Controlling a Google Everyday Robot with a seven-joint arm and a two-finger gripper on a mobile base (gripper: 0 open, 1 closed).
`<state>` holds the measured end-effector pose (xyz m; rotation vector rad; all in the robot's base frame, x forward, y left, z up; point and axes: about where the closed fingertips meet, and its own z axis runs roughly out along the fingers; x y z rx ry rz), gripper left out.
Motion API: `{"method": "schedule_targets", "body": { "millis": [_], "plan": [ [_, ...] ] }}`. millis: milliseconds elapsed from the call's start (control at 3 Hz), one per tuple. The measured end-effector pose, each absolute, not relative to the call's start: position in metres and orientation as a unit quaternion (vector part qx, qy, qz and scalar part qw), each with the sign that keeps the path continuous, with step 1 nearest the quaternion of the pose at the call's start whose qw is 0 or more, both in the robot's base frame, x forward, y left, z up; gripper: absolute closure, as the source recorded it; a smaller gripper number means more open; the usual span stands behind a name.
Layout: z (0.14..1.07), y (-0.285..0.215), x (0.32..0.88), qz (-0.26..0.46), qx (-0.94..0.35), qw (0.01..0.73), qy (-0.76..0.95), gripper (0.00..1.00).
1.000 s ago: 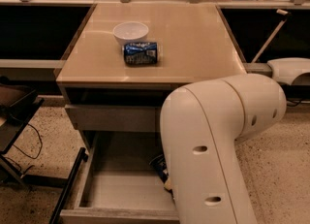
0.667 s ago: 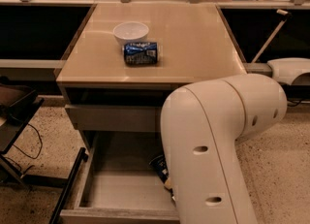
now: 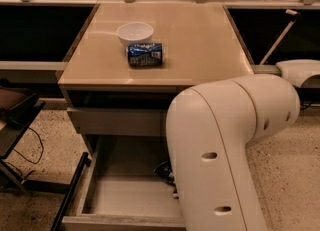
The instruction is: Pick blue chip bag from middle drawer and place on counter
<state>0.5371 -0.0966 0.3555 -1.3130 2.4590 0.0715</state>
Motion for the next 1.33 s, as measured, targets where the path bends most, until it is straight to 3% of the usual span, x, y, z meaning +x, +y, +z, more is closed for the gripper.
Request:
{"method": "schedule_targets", "body": {
  "millis": [1000,1333],
  "plan": [
    [0.523,-0.018,0.547,-0.041,-0.438,0.364,0.821,1.00],
    [0.540,-0.022,0.546,-0.056,-0.432,0.385,0.813,1.00]
  ]
}}
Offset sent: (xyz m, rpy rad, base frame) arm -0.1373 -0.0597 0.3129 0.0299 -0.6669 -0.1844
